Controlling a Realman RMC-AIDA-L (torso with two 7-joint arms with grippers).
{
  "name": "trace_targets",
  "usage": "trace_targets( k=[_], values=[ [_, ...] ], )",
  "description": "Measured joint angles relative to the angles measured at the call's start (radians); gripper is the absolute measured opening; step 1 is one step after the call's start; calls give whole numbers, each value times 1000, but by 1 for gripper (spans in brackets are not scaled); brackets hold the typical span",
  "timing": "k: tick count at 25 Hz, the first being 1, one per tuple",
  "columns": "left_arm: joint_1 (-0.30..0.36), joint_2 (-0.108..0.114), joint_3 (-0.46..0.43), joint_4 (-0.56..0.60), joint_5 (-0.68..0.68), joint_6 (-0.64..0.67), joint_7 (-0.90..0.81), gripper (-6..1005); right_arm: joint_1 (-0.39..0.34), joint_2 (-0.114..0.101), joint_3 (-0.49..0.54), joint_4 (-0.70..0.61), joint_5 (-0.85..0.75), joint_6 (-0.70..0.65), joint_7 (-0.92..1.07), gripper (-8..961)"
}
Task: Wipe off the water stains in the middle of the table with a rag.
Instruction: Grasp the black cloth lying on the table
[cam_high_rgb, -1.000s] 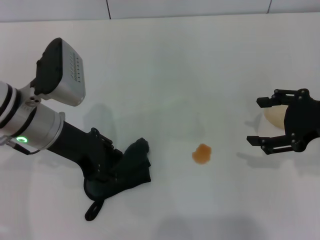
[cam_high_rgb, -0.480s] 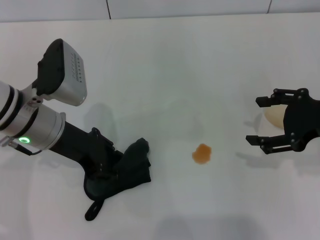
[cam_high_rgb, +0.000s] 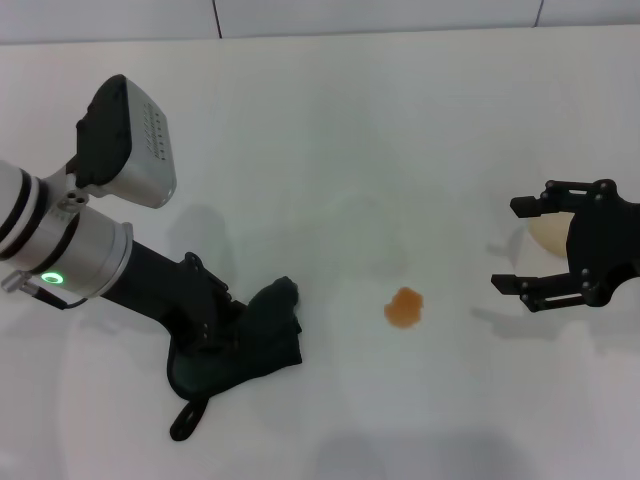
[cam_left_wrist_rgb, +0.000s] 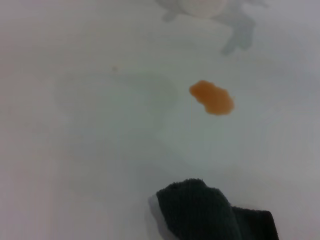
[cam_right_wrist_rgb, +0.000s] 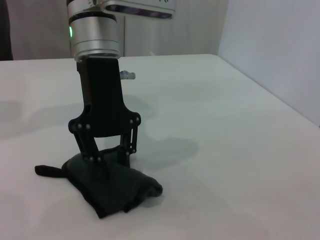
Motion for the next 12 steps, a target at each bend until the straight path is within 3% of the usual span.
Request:
trace_targets(
  k=[3,12],
  values=[
    [0,-2,8,0,-6,-8,-2,342,0,0,0,0,0,0,0,853],
    [4,-3,107,0,-43,-43,-27,320,-2,0,-1,-2,0,0,0,854]
  ],
)
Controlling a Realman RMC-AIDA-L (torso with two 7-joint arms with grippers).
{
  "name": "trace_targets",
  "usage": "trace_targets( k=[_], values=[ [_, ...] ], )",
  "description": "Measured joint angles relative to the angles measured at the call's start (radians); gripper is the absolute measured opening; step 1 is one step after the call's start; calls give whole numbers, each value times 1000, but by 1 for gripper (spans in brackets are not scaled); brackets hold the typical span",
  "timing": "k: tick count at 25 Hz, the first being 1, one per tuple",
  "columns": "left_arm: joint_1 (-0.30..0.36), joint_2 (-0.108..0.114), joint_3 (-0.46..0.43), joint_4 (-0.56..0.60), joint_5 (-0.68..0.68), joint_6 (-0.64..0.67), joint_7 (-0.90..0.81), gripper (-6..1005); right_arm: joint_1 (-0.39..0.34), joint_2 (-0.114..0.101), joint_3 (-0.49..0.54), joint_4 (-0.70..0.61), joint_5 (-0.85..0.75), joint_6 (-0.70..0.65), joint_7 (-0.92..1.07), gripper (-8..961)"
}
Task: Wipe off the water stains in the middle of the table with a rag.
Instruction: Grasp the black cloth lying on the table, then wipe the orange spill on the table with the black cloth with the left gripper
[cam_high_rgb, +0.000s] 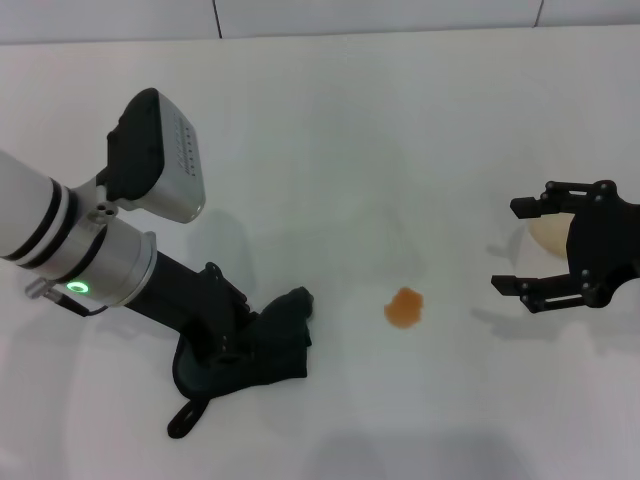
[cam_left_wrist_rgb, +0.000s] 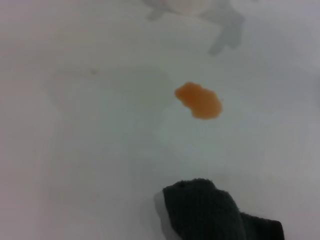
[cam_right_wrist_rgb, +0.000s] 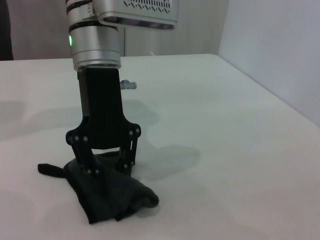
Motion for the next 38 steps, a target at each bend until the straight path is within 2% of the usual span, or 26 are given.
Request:
trace_targets(
  k=[10,20,28,38],
  values=[
    [-8,6,3,-1,-34,6,-9,169,0,0,0,-1,1,0,0,854],
    [-29,8,0,0,-40,10,-5,142,0,0,0,-1,2,0,0,853],
    [-97,10,-29,3,-37,-48,-5,114,0,0,8,-1,11,0,0,854],
    [-189,3,-12,-33,-36,-153,-3,106,0,0,8,5,12,-2,0,853]
  ],
)
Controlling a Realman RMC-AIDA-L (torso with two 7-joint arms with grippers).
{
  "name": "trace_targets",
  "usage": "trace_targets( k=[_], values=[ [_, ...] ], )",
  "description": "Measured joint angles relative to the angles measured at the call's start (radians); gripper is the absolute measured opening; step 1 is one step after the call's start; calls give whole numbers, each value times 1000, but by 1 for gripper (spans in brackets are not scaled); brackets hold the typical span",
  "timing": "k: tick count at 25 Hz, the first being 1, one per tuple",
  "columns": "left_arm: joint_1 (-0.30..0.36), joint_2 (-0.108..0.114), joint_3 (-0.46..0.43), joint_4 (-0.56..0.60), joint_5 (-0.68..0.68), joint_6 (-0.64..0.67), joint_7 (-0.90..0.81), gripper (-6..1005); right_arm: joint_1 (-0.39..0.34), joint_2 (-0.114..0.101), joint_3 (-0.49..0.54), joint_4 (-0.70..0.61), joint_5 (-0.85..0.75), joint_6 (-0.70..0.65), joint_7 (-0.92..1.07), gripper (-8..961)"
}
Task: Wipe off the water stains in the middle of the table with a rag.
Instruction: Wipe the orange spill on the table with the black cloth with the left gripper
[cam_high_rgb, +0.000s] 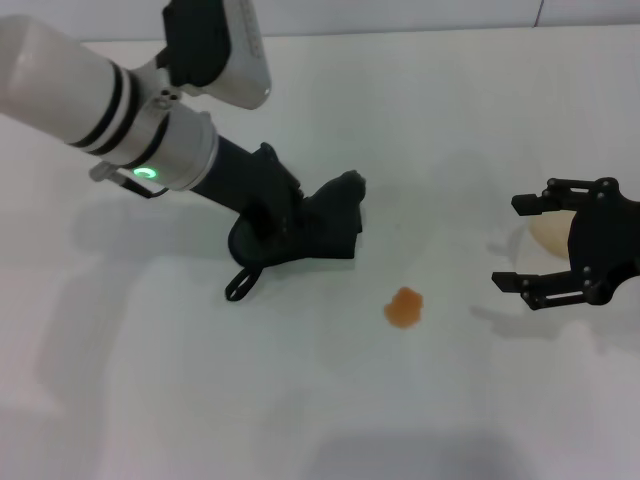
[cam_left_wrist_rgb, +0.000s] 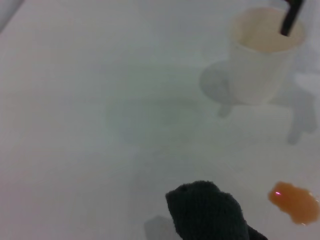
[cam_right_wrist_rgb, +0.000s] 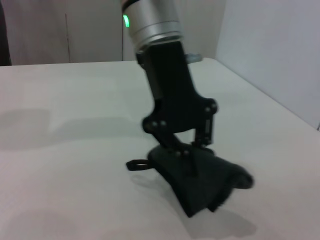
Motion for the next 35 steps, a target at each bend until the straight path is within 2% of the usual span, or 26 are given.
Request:
trace_targets(
  k=[6,11,24,35],
  values=[
    [-40,-2,98,-65,-52,-88,-5,104,-5,0,-5,-2,0,-2,0,853],
    [-27,-4,220,-74,-133,-155,-8,105,-9,0,-6,-5,2,-8,0,853],
    [-11,-5,464,-110,-297,-292,-7,104,-11,0,-7,-18,6,-13,10,854],
    [-11,-9,555,-105,-349,-289,-9,103,-12,0,-4,-21,8,-15,11,854]
  ],
)
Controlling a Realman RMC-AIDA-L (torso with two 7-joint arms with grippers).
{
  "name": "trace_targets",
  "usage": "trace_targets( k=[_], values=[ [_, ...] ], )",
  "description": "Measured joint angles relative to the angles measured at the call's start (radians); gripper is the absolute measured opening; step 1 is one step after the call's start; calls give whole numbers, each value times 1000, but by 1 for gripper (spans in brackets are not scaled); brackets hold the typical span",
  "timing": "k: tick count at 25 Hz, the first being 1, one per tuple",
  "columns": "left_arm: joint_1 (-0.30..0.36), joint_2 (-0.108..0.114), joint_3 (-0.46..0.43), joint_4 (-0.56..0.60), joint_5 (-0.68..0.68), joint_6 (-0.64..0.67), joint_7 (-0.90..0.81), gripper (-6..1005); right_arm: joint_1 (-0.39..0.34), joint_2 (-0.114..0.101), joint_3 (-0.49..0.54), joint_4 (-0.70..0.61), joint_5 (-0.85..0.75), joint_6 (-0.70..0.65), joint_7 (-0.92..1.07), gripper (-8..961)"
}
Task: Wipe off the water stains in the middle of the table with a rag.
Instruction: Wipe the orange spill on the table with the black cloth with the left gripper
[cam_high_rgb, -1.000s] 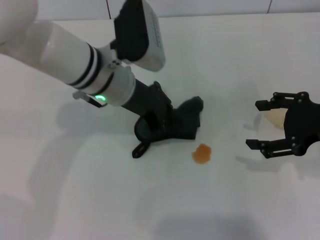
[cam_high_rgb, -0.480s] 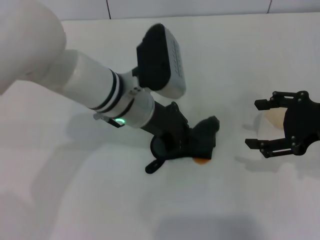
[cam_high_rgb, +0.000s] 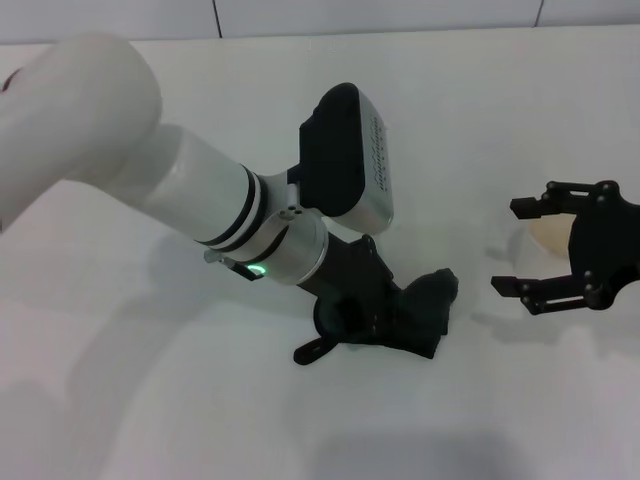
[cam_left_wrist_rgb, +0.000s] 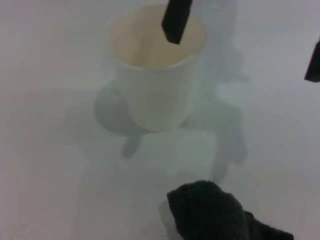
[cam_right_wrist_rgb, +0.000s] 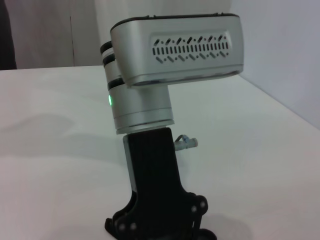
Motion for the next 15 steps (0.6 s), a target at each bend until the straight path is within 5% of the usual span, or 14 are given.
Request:
trace_targets(
  k=[15],
  values=[
    [-7,5,-13,-16,49,-59,0,102,-2,0,1,-2,4,0,0,854]
  ],
)
